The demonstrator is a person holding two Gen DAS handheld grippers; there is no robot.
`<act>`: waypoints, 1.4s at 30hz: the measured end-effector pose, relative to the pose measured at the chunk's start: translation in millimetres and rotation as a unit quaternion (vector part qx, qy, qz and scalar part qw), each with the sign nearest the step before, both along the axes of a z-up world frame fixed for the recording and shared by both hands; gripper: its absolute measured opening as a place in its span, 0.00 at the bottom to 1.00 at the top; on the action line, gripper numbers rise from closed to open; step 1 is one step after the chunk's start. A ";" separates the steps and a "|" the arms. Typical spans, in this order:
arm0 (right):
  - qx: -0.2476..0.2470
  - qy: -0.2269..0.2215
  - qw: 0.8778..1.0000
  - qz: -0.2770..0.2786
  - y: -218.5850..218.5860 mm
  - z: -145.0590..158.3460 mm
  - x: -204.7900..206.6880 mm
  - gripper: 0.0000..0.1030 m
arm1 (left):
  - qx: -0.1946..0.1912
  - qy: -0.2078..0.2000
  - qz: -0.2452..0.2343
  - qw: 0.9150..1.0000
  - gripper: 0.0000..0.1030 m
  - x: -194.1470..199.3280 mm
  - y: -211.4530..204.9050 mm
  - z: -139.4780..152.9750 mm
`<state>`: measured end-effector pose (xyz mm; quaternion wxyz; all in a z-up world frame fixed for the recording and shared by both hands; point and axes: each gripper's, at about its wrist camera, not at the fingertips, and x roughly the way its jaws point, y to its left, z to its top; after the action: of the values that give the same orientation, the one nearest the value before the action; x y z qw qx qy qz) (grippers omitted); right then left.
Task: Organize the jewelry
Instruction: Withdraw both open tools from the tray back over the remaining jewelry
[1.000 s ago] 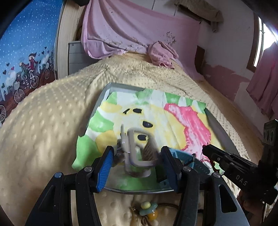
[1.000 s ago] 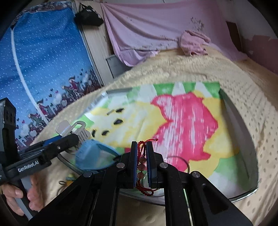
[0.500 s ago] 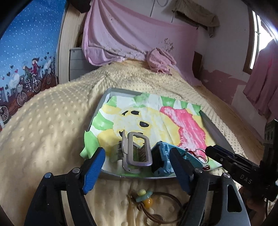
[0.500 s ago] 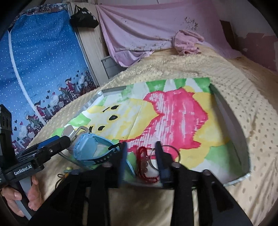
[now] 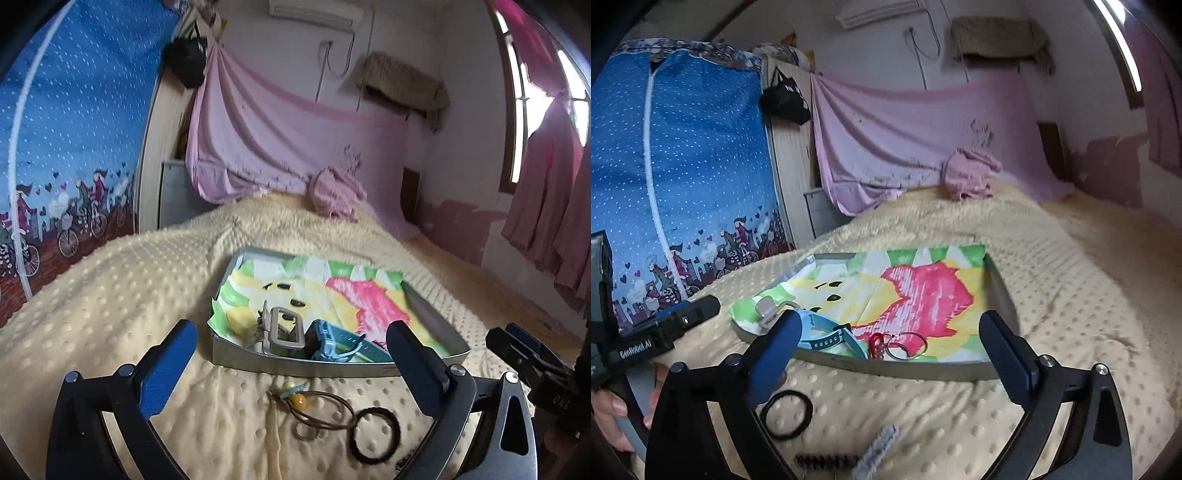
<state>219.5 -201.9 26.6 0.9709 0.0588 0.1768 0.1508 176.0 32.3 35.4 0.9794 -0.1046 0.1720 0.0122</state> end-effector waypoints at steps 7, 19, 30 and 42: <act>-0.010 -0.011 1.000 0.000 -12.5 2.3 -35.3 0.94 | 0.023 -0.024 -0.012 0.999 1.00 -31.9 -11.8 -5.5; -0.043 -0.037 0.998 0.001 -16.8 1.3 -93.9 0.94 | 0.058 -0.033 -0.021 0.998 1.00 -75.6 -28.2 -19.4; -0.066 -0.004 0.998 0.010 -13.7 -13.1 -95.7 0.94 | 0.058 0.047 -0.064 0.995 1.00 -53.2 -30.4 -35.7; -0.084 0.056 0.994 0.044 0.6 -40.1 -75.2 0.73 | 0.034 0.108 -0.116 0.987 0.81 -29.5 -34.3 -54.9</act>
<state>144.3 -201.3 -13.5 0.9534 -0.0224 0.2450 0.1748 146.5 -2.0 -19.5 0.9529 -0.0482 0.2874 -0.0844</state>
